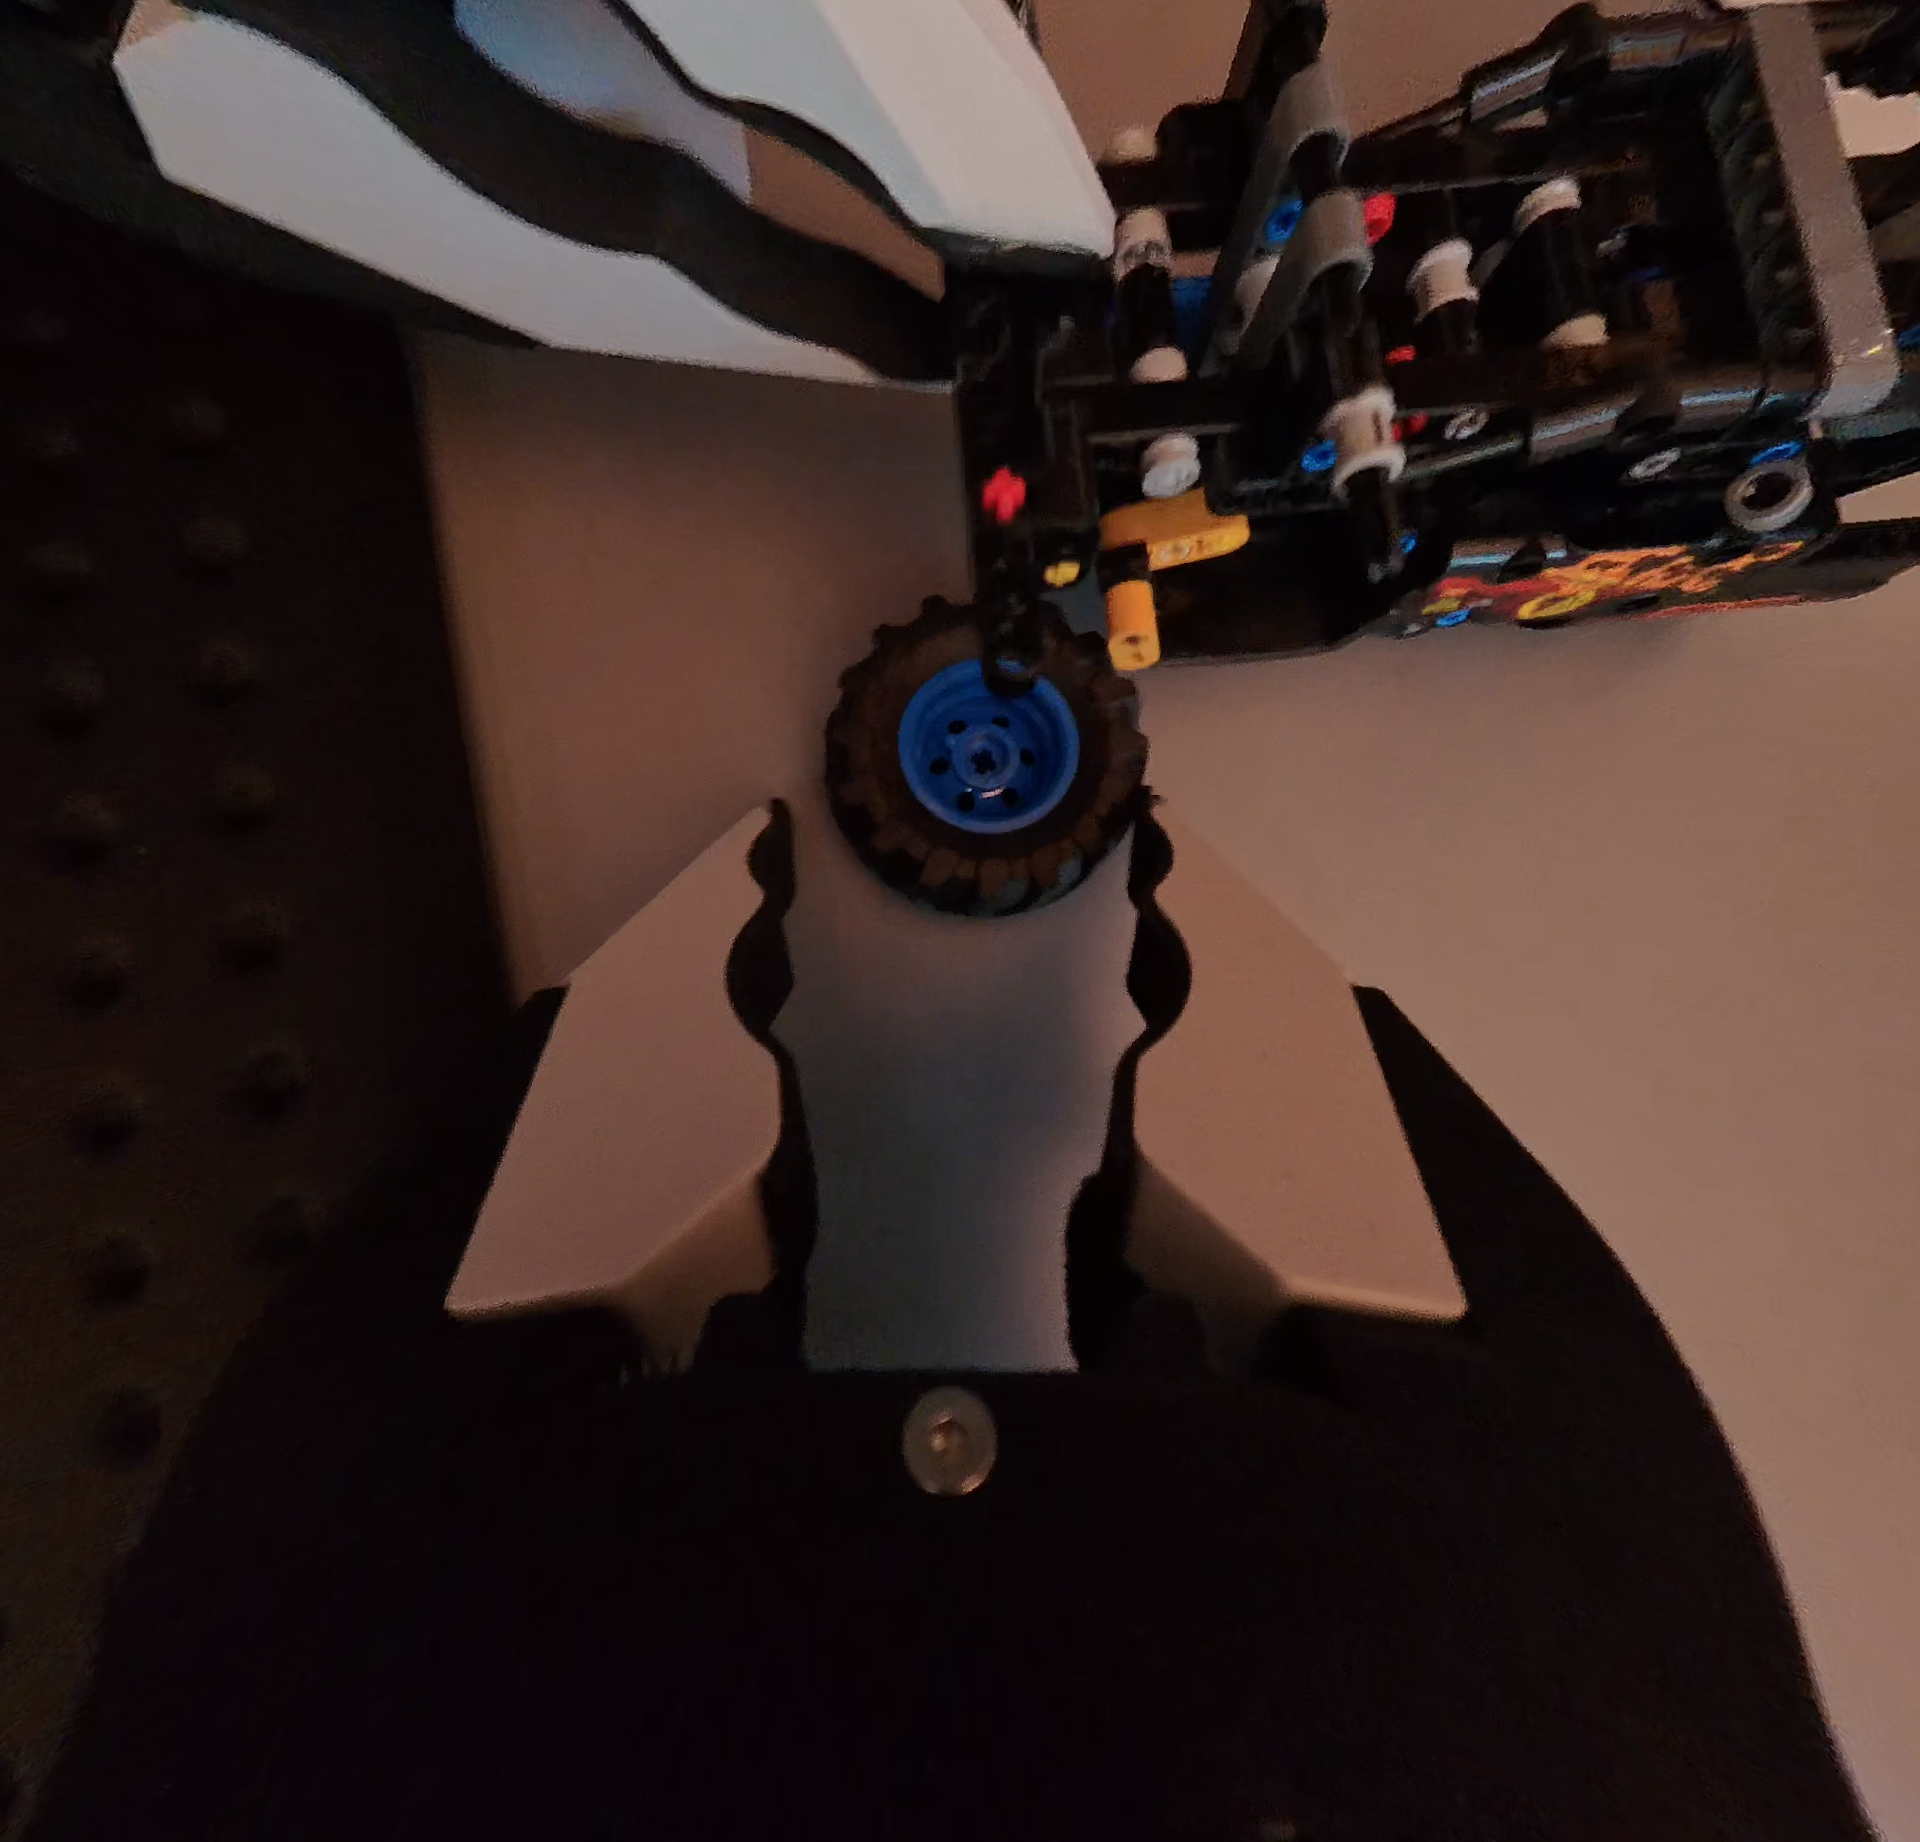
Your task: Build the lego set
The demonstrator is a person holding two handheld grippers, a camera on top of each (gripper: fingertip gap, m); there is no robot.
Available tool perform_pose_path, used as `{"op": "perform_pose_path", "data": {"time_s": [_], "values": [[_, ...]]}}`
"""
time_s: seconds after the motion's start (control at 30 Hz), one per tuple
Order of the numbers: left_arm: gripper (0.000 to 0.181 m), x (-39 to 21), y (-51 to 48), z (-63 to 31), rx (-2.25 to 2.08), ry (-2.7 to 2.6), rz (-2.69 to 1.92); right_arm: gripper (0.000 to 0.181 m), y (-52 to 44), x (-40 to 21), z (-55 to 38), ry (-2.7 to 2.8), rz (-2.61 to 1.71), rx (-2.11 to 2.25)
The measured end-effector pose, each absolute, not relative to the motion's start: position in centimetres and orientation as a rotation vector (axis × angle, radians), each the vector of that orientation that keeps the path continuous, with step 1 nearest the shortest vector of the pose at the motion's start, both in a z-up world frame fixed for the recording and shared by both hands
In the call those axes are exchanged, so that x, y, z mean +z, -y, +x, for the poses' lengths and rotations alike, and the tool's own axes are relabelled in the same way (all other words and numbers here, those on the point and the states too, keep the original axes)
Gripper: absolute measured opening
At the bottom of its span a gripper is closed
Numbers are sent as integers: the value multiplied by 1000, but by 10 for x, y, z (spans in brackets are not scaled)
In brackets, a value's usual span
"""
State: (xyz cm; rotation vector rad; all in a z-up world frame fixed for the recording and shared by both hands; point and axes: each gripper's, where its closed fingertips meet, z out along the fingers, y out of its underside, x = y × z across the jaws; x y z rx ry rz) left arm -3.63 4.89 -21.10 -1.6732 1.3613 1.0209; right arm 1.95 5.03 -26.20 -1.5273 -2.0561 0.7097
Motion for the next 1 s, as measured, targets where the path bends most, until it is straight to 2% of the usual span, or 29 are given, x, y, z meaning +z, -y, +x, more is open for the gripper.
{"op": "perform_pose_path", "data": {"time_s": [0.03,0.2,0.4,0.5,0.57,0.73,0.8,0.93,1.0], "values": [[21,-209,-48,-35,1012,-1338,-1670,54,-50,-262,18,2057,-1520,702],[38,-205,-36,-34,837,-1192,-1726,53,-42,-251,27,2072,-1490,766],[46,-187,-6,-15,356,-937,-1783,53,-18,-212,37,1970,-1413,946],[54,-165,3,-12,210,-839,-1765,53,-12,-194,31,1962,-1320,817],[57,-152,5,-8,282,-905,-1691,54,-9,-186,23,1995,-1266,697],[41,-163,12,-7,633,-1264,-1552,53,-2,-176,7,2127,-1310,671],[47,-173,17,-5,576,-1321,-1567,53,2,-164,2,2145,-1309,741],[43,-162,13,-5,531,-1198,-1573,53,7,-151,-11,2176,-1338,856],[32,-156,6,-13,527,-1057,-1584,53,7,-153,-19,2167,-1375,862]]}}
